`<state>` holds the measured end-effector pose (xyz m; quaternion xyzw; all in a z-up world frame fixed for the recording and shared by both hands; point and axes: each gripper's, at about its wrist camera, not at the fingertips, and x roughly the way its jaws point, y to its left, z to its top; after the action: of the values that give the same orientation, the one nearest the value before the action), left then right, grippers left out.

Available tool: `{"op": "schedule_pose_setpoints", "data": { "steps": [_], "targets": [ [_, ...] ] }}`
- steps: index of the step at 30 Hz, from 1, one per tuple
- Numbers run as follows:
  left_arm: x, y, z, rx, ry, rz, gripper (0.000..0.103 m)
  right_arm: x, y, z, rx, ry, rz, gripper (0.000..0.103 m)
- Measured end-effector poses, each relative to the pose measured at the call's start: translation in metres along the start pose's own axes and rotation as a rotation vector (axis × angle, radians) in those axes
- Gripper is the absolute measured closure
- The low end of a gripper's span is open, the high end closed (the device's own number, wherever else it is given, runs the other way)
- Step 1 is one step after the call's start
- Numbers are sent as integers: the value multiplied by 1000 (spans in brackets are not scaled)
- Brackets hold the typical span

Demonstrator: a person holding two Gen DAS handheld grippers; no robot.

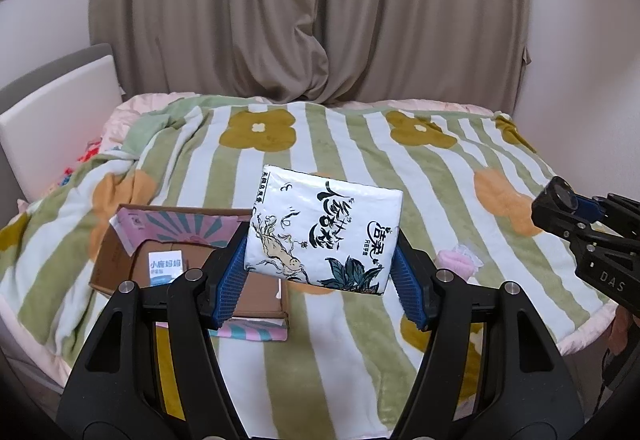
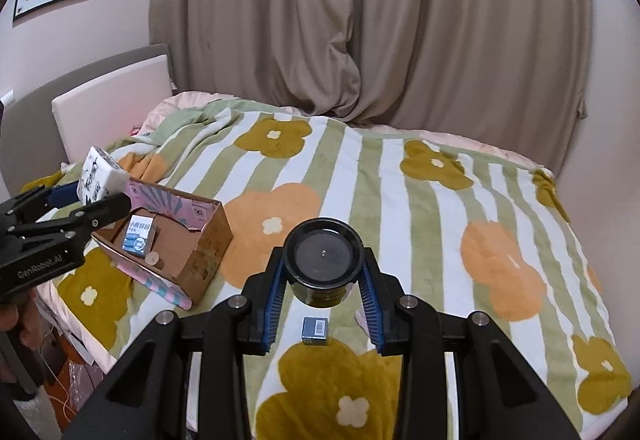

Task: Organize objects
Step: 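Grasp the black jar with the right tool and lift it, then carry packet and jar over the cardboard box and release both inside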

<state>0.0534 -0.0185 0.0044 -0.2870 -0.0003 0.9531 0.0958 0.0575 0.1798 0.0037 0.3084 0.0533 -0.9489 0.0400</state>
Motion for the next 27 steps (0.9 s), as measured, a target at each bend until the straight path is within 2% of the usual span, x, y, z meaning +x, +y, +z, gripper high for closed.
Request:
{"op": "schedule_pose_setpoints", "data": {
  "steps": [7,13,19,27],
  "targets": [
    [-3,-1,1,1,-2,0,41,-5,6,-1,-6,2,-22,70],
    [-6,10,12,-10,-2,7,41,-1,12,10,-17,3,0,70],
    [-2,51,29,-28,0,62,41,17,30,34,-37,-10,49,70],
    [19,126,45,-74,42,164,41,62,82,73,-106,7,186,70]
  ]
}}
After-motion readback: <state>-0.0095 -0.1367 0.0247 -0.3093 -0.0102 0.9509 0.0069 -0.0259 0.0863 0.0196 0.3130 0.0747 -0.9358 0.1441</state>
